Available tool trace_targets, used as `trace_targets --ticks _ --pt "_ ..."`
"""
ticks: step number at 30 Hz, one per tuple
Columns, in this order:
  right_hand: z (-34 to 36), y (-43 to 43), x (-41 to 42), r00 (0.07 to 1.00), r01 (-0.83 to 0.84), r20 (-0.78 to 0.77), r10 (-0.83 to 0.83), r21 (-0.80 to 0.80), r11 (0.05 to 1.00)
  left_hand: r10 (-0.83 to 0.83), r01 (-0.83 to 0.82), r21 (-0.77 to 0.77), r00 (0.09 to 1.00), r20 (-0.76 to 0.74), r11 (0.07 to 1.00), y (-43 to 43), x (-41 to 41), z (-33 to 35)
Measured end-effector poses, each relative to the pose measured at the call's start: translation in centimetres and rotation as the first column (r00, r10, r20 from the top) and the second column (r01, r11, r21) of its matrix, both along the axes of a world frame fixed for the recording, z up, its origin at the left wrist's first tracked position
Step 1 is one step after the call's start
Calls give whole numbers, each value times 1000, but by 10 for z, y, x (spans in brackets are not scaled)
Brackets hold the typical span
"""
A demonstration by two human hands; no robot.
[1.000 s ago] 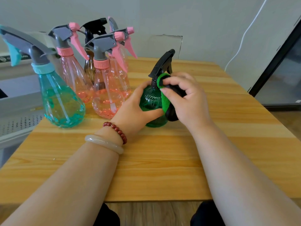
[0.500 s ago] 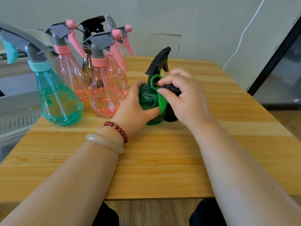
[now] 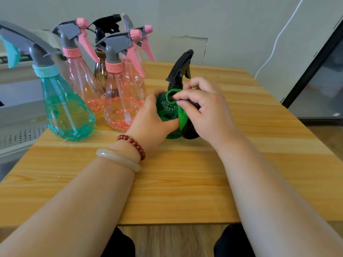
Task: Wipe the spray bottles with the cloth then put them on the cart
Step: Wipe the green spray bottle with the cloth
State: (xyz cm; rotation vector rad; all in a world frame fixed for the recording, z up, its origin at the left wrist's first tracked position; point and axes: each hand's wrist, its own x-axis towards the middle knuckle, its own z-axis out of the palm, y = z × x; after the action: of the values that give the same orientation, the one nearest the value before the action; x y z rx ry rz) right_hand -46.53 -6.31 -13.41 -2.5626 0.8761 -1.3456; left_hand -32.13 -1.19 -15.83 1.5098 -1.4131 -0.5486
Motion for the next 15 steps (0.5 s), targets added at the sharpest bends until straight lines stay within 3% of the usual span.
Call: trace_targets --ticks 8,12,15 --pt "3 -16 -26 988 145 19 -155 244 959 13 -12 -11 1000 13 1000 1 -2 -2" --pt "14 -7 -24 970 59 213 -118 263 963 -22 22 27 1000 -6 999 -1 -1 -3" --pt "10 0 -12 970 -42 241 -36 312 949 -20 20 18 1000 -18 1000 -1 -3 -3"
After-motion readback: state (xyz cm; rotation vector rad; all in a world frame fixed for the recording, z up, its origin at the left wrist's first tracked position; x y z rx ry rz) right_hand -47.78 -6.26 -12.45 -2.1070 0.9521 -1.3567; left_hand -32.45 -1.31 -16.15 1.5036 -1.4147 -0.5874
